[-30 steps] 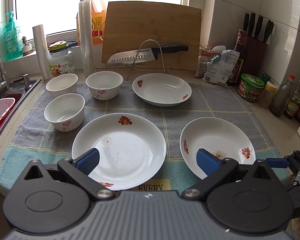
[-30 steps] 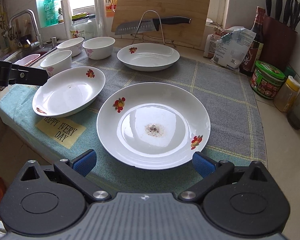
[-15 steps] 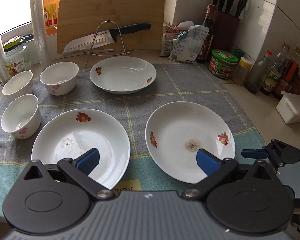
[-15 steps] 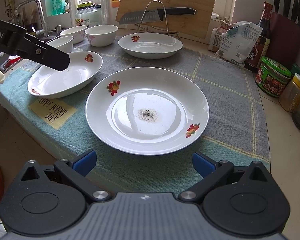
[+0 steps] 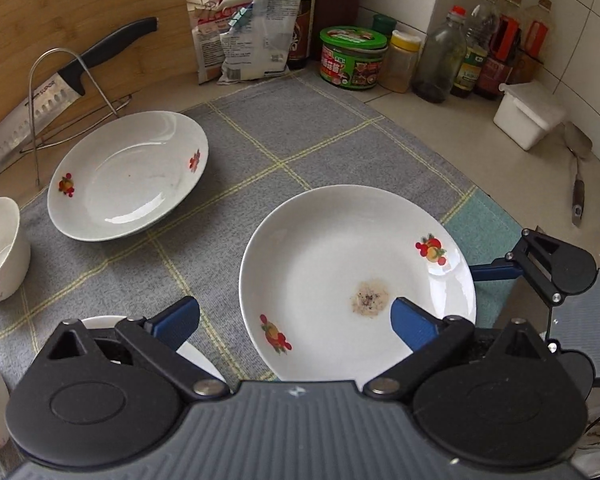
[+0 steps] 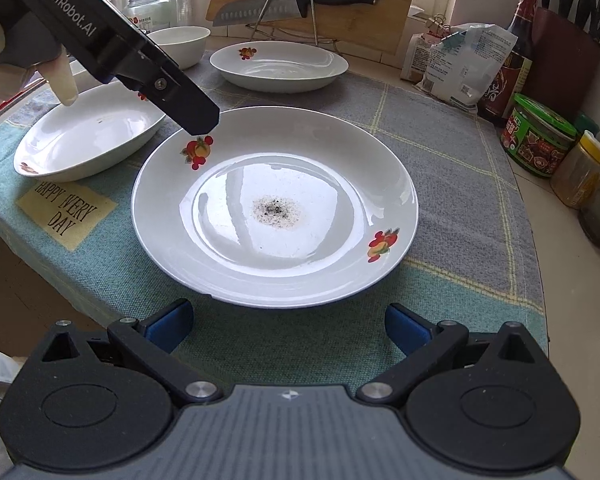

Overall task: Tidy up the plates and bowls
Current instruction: 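Close the left tool on the rim of the stained plate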

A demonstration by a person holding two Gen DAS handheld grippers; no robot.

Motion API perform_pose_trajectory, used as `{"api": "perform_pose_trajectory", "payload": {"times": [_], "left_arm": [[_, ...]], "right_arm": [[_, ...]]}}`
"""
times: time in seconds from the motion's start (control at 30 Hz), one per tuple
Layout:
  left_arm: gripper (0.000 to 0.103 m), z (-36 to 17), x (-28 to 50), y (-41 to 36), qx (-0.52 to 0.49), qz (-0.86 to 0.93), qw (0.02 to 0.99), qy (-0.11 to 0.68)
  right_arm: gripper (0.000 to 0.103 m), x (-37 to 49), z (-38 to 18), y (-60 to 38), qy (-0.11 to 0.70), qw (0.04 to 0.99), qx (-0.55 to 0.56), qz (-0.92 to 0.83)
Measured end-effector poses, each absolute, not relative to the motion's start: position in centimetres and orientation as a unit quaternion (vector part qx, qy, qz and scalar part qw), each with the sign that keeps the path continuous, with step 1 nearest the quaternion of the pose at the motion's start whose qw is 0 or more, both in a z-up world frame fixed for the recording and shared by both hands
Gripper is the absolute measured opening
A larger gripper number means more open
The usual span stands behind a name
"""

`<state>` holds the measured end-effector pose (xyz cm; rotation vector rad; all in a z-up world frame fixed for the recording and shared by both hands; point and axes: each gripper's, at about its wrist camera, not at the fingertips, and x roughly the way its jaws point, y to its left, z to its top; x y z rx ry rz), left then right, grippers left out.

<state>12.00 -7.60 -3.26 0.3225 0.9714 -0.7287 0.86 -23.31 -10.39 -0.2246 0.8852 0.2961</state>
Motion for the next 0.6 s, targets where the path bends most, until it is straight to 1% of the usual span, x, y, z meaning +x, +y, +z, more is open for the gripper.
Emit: {"api": "perform_pose_trajectory", "payload": {"times": [0.17,0.33,0.5,0.6], "left_arm": [[0.100,-4.3,14.4,-8.6,0.180,-0.380,0.775,0.472],[0.100,-5.2,15.8,-9.4,0.196,-0.415,0.749,0.478],[0.100,-6.0,17.0,-10.1,0.198,-0.445,0.724,0.488],[0.100,-6.4,17.6,-10.3,0.195,-0.460,0.711,0.495]], "right_arm": [[0.103,1.2,-10.7,-23.7,0.426,0.888,-0.087,0.152],[0.103,1.3,-10.7,-23.7,0.428,0.884,-0.093,0.162],[0.103,1.5,-10.6,-23.7,0.432,0.883,-0.092,0.162],[0.103,1.2,-10.8,-23.9,0.421,0.888,-0.089,0.163]]}}
